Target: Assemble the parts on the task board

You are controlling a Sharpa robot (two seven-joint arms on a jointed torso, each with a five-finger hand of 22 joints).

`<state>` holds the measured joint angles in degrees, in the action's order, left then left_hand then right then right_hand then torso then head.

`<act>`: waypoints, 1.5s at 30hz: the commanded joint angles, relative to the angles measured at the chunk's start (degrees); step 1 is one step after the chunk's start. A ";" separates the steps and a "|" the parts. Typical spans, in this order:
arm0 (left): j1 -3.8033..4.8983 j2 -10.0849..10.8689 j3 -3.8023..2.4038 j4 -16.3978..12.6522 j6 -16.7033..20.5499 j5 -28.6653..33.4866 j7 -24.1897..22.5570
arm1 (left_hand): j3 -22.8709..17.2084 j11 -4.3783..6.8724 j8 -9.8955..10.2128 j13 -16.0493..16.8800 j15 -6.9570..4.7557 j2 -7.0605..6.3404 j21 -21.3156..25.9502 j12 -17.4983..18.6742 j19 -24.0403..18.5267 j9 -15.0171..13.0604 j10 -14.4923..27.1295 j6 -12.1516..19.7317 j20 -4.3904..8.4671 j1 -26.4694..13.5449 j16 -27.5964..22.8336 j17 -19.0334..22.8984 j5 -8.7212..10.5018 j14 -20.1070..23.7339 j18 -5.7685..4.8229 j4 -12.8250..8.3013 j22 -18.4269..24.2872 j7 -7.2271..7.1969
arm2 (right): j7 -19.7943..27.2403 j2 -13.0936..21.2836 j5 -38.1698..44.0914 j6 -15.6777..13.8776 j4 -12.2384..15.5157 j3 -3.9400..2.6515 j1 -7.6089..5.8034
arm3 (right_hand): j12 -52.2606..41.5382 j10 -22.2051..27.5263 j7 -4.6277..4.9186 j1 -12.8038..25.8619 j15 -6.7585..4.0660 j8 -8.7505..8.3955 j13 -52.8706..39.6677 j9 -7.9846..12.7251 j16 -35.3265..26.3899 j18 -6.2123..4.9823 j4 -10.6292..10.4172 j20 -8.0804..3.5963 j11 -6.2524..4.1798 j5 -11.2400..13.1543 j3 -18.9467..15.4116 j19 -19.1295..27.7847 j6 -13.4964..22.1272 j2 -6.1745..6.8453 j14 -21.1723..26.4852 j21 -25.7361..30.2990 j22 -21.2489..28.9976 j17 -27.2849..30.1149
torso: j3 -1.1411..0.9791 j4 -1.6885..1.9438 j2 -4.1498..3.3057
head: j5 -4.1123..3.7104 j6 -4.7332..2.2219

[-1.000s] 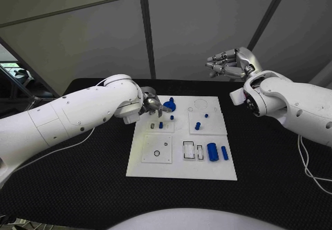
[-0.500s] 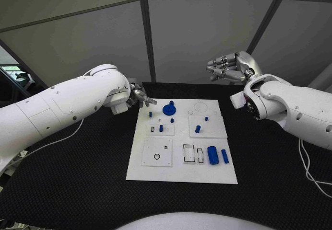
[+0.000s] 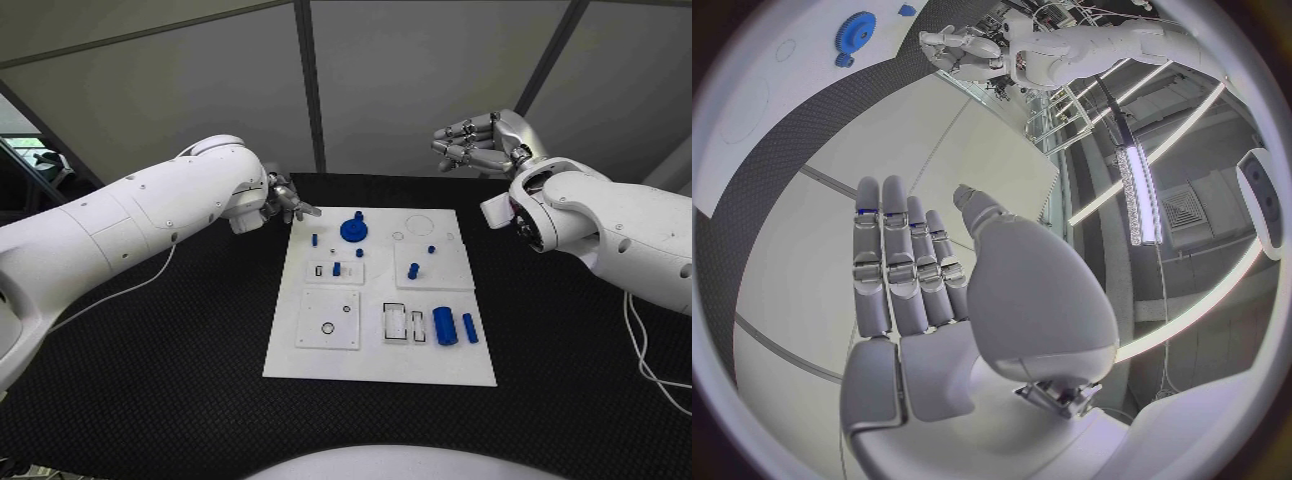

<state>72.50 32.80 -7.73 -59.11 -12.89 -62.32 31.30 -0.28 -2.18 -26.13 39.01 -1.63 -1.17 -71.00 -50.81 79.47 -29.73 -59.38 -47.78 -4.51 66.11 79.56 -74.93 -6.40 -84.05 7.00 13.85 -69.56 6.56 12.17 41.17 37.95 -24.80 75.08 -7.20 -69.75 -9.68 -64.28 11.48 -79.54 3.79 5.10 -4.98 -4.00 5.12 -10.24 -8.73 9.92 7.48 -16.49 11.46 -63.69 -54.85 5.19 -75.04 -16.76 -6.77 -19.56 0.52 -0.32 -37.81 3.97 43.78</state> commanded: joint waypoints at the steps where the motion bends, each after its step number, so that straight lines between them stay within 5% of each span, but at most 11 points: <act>1: 0.07 -0.88 0.52 1.09 -3.19 -1.47 -2.12 | 0.85 -0.04 0.25 -0.16 0.02 0.27 -0.81 -0.42 0.66 0.58 -0.59 -0.85 0.06 0.63 1.00 -7.19 0.14 -2.82 -2.22 0.37 -0.91 -0.05 | 0.47 -0.11 0.12 0.43 -0.01 -0.05 -0.09 | -0.03 -0.44 0.16 0.26 0.00 -0.06 0.07 -0.09 -0.40 -0.29 0.14 -0.05 0.02 -0.39 -0.20 -0.42 -0.42 -0.14 -0.30 0.23 0.06 0.10 | -0.03 -0.04 0.07 | 0.02 0.18; 10: -0.18 -2.77 1.51 2.94 -4.19 -3.22 -3.09 | 2.92 0.21 0.24 -0.51 -0.14 0.94 -1.31 -0.73 1.05 1.72 -0.92 -2.67 0.22 0.19 1.68 -7.65 0.13 -2.99 -2.35 1.85 -1.62 -0.38 | 0.47 -0.28 0.31 0.53 0.05 -0.05 -0.09 | -0.08 -0.56 0.12 0.17 -0.05 -0.01 0.10 -0.10 -0.44 -0.31 0.21 -0.08 -0.03 -0.42 -0.14 -0.51 -0.54 -0.24 -0.36 0.31 0.12 0.11 | -0.04 -0.03 0.01 | -0.06 0.27; 45: -0.67 -4.01 1.85 4.06 -8.30 -4.22 -2.26 | 3.73 0.73 0.10 -1.06 -0.57 2.92 -2.86 -0.87 1.94 2.84 -1.45 -4.61 0.55 2.70 3.60 -9.14 -0.45 -3.59 -2.74 1.42 -3.50 -0.95 | 0.33 -0.51 0.43 0.58 0.02 -0.05 -0.09 | -0.09 -0.60 0.11 0.18 -0.06 0.00 0.12 -0.10 -0.47 -0.31 0.23 -0.09 -0.04 -0.43 -0.15 -0.56 -0.57 -0.23 -0.39 0.35 0.15 0.12 | 0.00 0.01 0.09 | -0.21 1.06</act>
<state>71.75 28.77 -5.88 -55.07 -20.43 -66.09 29.14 3.34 -1.44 -26.14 37.99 -1.84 1.37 -73.57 -51.42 80.87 -26.92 -60.45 -52.12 -4.00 68.63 82.99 -74.93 -6.63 -83.84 3.95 15.47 -73.00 5.62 12.17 40.71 38.20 -24.55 75.05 -7.20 -69.74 -9.68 -64.50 11.67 -79.54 3.79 5.10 -4.95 -4.03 4.92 -10.24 -8.73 9.70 7.26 -16.76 11.46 -63.91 -55.05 5.19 -75.03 -16.79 -6.72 -19.52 0.48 -0.29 -37.73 3.84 44.74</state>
